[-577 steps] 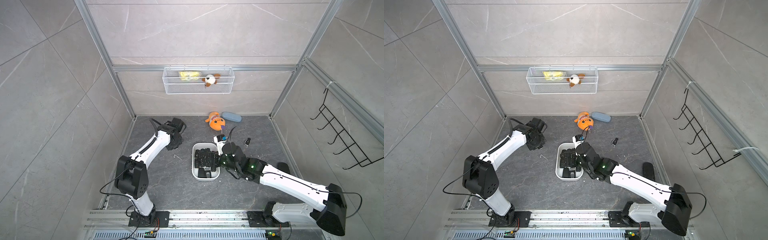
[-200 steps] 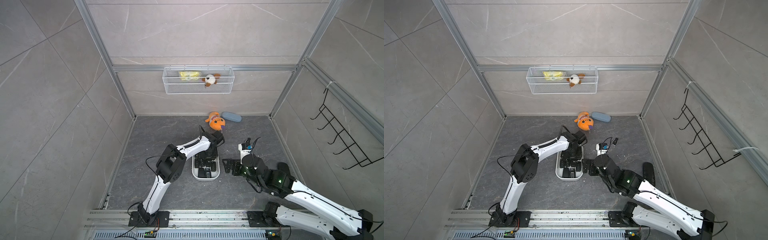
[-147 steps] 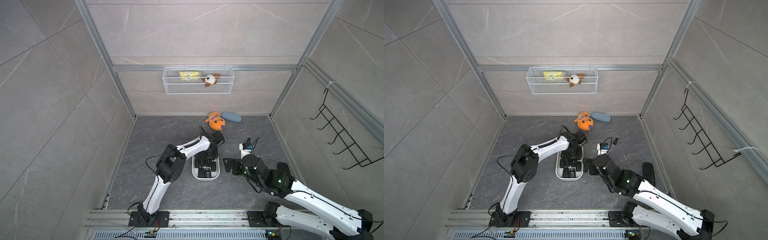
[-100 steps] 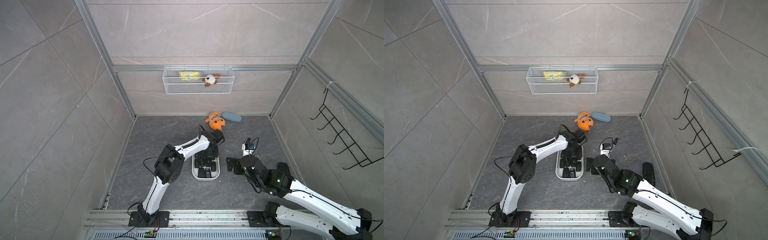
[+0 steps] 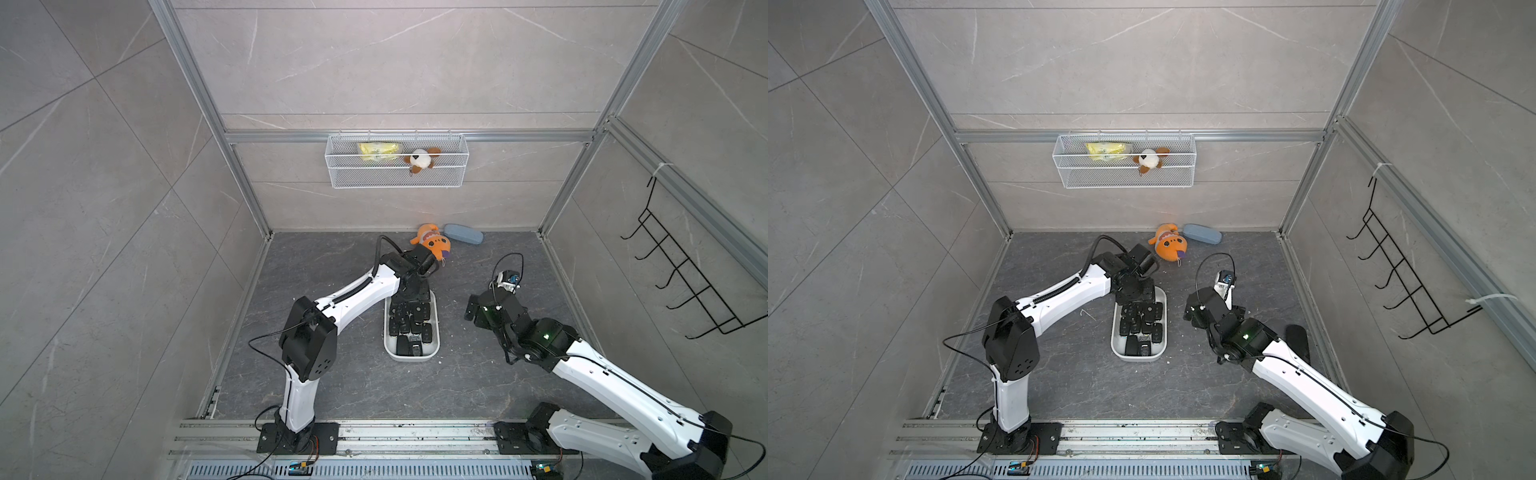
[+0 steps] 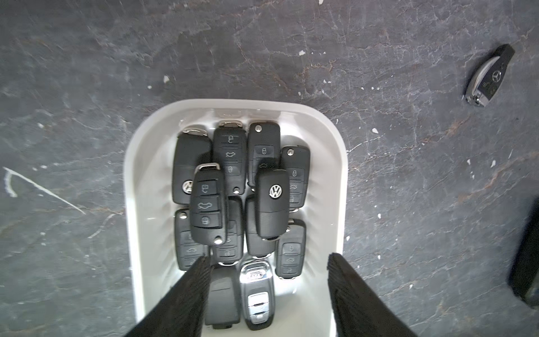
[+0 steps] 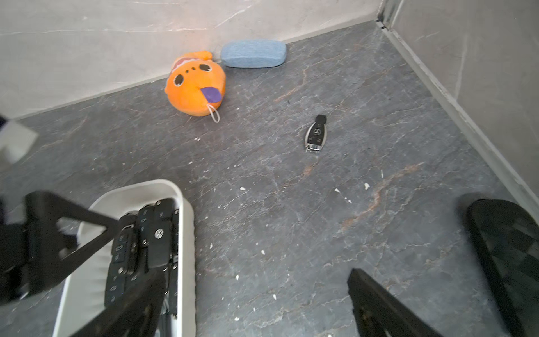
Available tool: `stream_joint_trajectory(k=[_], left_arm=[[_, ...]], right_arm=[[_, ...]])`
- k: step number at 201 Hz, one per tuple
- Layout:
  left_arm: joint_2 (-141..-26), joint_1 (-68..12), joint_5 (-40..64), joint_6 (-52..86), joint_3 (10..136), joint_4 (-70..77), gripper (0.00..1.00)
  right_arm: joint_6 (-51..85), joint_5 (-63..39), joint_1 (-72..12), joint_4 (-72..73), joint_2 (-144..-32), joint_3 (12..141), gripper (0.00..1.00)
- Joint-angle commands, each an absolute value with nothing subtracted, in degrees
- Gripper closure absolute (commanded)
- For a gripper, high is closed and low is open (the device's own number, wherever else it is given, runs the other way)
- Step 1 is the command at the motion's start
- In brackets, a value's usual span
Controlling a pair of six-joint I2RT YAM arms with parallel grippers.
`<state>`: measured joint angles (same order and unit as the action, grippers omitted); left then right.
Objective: Place the car key into the storage box
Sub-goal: Place the car key in the storage box.
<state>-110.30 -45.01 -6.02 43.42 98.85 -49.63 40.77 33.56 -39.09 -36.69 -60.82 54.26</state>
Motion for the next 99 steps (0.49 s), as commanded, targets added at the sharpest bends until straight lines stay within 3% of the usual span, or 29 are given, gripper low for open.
stream_joint_trajectory(k=[1,27,72,99], left_arm=[[-103.28,-44.44,-6.92,40.71,97.1,-46.15,0.19],[-98.61,-44.21,-6.93,39.33,94.33,-44.03,0.0],[-90.48,-43.55,-4.99,38.17,88.4,-39.27,0.0],[-87.08,-43.45,-5.46,36.5,86.8,-38.85,0.0]], right_arm=[[37.97,31.93,-36.15,-36.83,-64.09,56.8,0.0],[35.67,28.8,-31.1,-33.23,-69.39,58.02,0.0],[33.69,18.57,-21.36,-27.0,-81.06,61.95,0.0],[34.2,13.19,-14.98,-25.19,-88.53,64.8,0.06]])
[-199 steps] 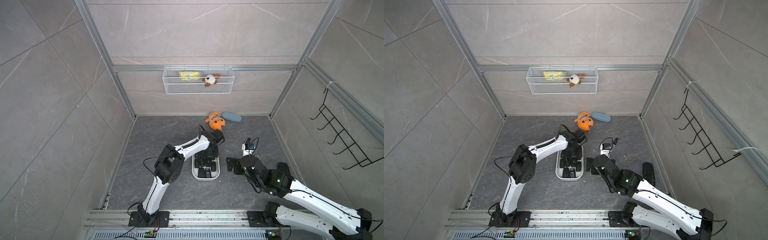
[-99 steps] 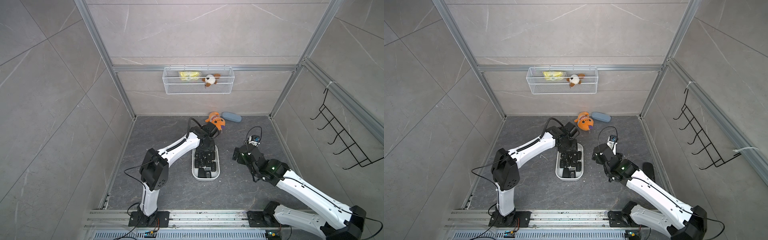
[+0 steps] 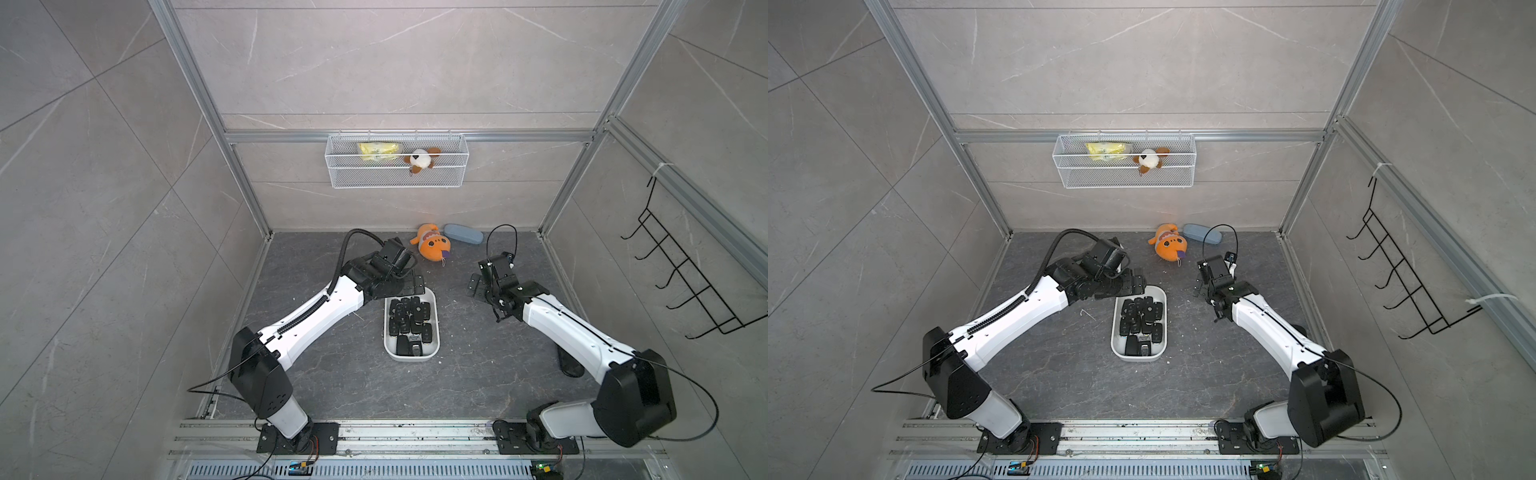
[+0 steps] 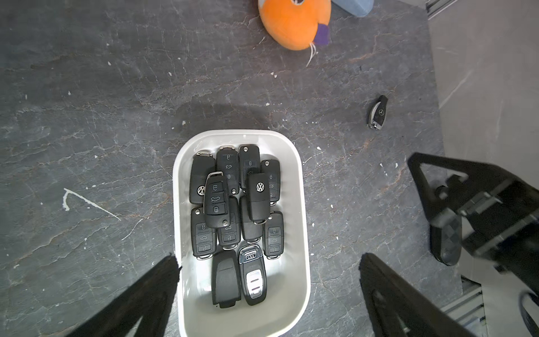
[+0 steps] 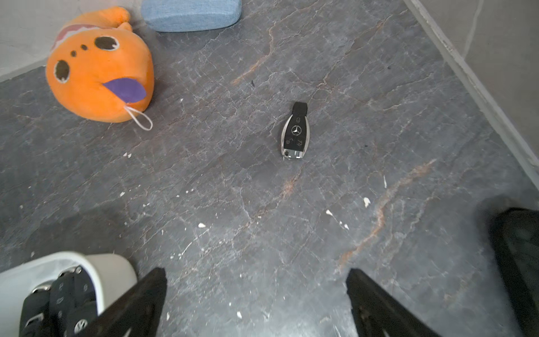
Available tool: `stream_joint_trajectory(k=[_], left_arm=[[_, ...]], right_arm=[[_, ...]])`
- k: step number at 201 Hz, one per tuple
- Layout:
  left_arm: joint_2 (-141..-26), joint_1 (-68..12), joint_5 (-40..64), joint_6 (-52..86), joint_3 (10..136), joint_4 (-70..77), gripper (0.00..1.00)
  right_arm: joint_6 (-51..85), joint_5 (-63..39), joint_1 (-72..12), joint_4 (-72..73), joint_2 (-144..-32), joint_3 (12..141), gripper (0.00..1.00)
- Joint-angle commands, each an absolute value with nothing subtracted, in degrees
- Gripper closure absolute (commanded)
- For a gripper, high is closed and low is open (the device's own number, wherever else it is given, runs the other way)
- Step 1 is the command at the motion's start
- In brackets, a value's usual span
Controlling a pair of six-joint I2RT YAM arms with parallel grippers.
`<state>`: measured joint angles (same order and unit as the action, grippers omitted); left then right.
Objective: Place the car key into the storage box
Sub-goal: Place the car key in the storage box, then pick up the car key from the center of the board.
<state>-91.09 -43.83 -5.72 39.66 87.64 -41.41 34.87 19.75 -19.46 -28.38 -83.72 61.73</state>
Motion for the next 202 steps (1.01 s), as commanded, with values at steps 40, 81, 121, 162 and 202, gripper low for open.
stream_joint_trajectory(k=[40,81,121,162,202], left_arm=[[-83.89,-42.9,-6.36,35.97,84.28,-38.64,0.0],[-83.06,-41.41,-6.09,36.29,82.61,-37.85,0.0],[-83.06,-39.65,-4.64,37.34,81.32,-36.68,0.0],[-83.57,-38.94,-4.01,37.17,81.29,-35.77,0.0],[-84.11,-38.32,-3.57,37.22,81.39,-35.77,0.0]], right_arm=[[34.21,6.16,-6.57,-24.59,-99.17,70.33,0.14],[31.35,4.72,-3.43,-30.93,-110.78,80.22,0.19],[30.31,5.85,-2.46,-33.21,-116.8,85.19,0.2],[29.27,5.11,-1.99,-34.44,-120.83,88.29,0.25],[28.94,4.43,-1.41,-34.62,-122.81,89.6,0.31]])
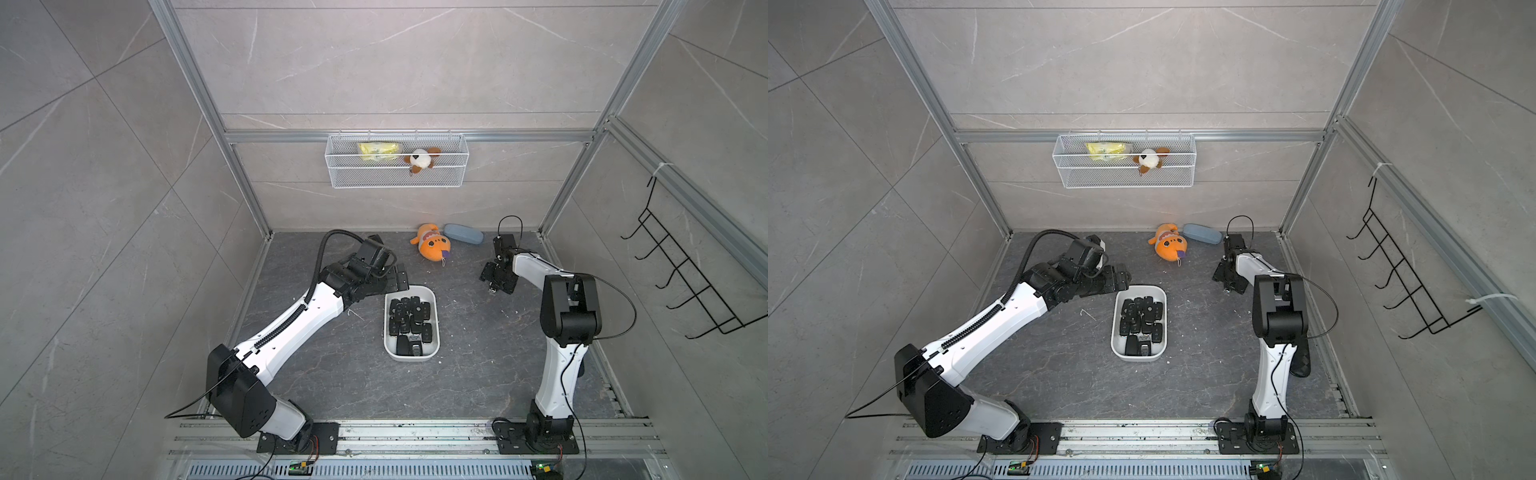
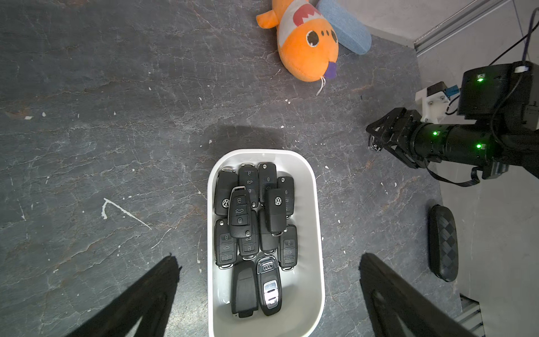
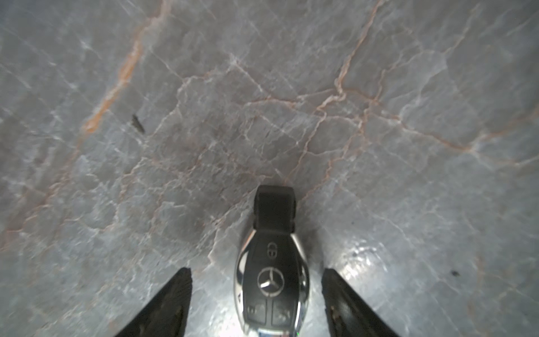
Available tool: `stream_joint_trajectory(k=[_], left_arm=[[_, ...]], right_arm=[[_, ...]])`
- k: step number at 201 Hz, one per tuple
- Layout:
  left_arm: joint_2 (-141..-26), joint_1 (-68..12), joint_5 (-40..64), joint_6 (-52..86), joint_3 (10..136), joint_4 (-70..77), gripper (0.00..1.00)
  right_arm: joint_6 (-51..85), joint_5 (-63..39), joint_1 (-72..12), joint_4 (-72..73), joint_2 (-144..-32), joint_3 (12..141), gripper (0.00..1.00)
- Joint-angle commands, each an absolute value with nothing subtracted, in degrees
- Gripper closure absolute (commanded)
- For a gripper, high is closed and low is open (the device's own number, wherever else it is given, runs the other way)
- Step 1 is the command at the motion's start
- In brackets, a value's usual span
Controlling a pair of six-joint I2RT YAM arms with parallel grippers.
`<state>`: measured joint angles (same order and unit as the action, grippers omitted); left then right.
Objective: Place the car key into the storage box
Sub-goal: Pick up the car key from the center of the board.
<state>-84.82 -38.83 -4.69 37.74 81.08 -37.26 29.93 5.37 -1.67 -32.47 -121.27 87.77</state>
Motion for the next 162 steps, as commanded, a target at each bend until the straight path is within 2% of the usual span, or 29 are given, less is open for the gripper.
stream_joint_trajectory(k=[1,26,82,113,162], left_arm=[[-84.11,-38.28,-3.57,37.24,81.39,-35.77,0.0],[-84.29,-37.97,-3.16,37.18,81.38,-35.65,0.0],[-84.73,-37.63,-2.11,36.84,81.34,-34.95,0.0],[-84.73,-37.47,-1.5,36.87,80.95,-34.56,0.0],[-84.5,-37.48,-0.81,37.23,80.13,-34.41,0.0]], right_arm=[[28.89,4.37,-1.45,-34.71,-122.89,89.62,0.31],[28.74,3.22,-1.39,-35.67,-123.97,90.33,0.39],[27.63,5.27,-1.49,-40.23,-124.44,90.48,0.41],[26.37,7.03,-1.49,-42.72,-125.46,91.3,0.46],[25.91,7.48,-1.5,-44.66,-127.77,94.18,0.44]])
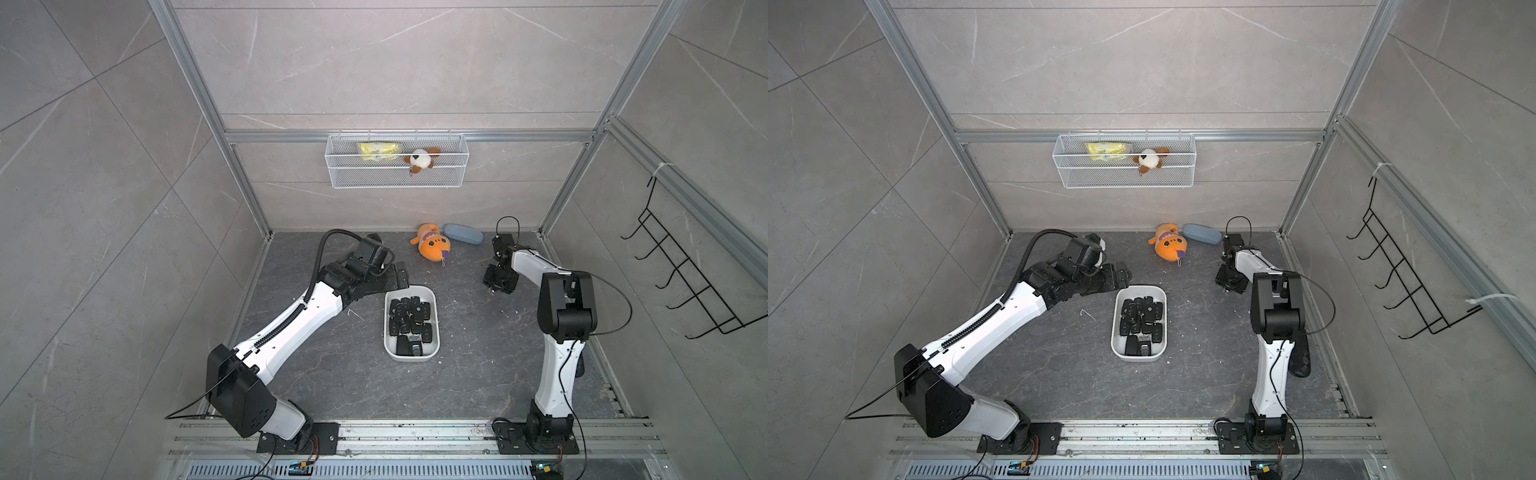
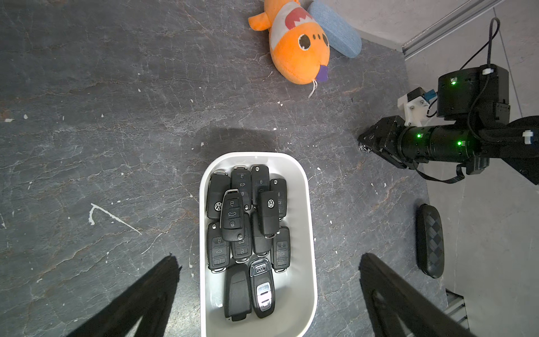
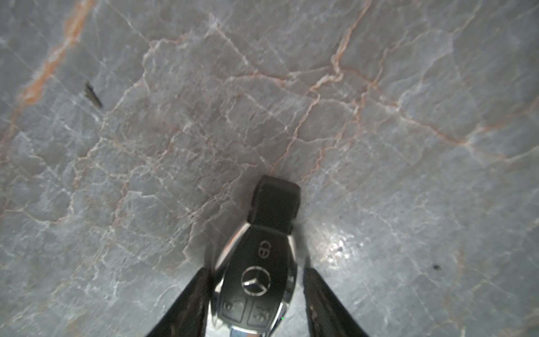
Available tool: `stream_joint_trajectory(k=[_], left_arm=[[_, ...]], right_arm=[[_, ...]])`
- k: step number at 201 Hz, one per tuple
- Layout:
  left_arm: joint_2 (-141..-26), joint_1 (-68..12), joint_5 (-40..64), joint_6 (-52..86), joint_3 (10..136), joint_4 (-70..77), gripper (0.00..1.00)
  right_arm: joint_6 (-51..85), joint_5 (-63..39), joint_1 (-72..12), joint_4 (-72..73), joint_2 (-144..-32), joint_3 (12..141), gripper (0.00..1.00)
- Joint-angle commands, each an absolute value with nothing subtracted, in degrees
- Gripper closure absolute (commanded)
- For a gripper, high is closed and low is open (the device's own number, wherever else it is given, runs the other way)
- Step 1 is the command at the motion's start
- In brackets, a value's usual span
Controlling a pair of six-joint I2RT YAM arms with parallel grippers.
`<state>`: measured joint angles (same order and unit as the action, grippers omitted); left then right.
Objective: Place the car key into the storage box
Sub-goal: Pick up the car key from the center of the board.
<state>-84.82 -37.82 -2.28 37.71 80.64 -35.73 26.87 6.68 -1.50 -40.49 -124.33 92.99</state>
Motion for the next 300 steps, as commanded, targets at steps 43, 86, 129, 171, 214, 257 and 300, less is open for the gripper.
stream_joint_trajectory(k=[43,86,129,171,214,257,300], left_arm=[[-83.63,-37.4,-1.19,37.53,79.37,-34.3,0.0],[-83.23,-37.01,-1.32,37.6,78.84,-33.94,0.0],[-83.93,-36.78,-0.7,37.43,79.25,-33.66,0.0],[-84.18,-35.97,-0.32,37.08,79.24,-32.92,0.0],[-85.71,-34.86,1.62,36.63,80.28,-32.25,0.0],[-86.7,-33.27,2.37,37.49,80.72,-32.56,0.0],[-85.66,-32.01,1.32,38.16,79.85,-33.76,0.0]], right_arm=[[25.84,7.65,-1.61,-45.88,-128.92,96.21,0.48],[25.71,8.23,-1.79,-46.45,-129.02,95.9,0.55],[25.39,7.82,-2.19,-46.53,-127.58,96.06,0.65],[26.22,7.65,-3.7,-45.63,-121.4,93.34,0.68],[27.2,7.03,-7.5,-45.4,-112.98,88.66,0.68],[29.1,6.86,-14.2,-46.2,-104.18,83.82,0.67],[33.32,6.97,-23.65,-46.94,-99.35,81.42,0.67]])
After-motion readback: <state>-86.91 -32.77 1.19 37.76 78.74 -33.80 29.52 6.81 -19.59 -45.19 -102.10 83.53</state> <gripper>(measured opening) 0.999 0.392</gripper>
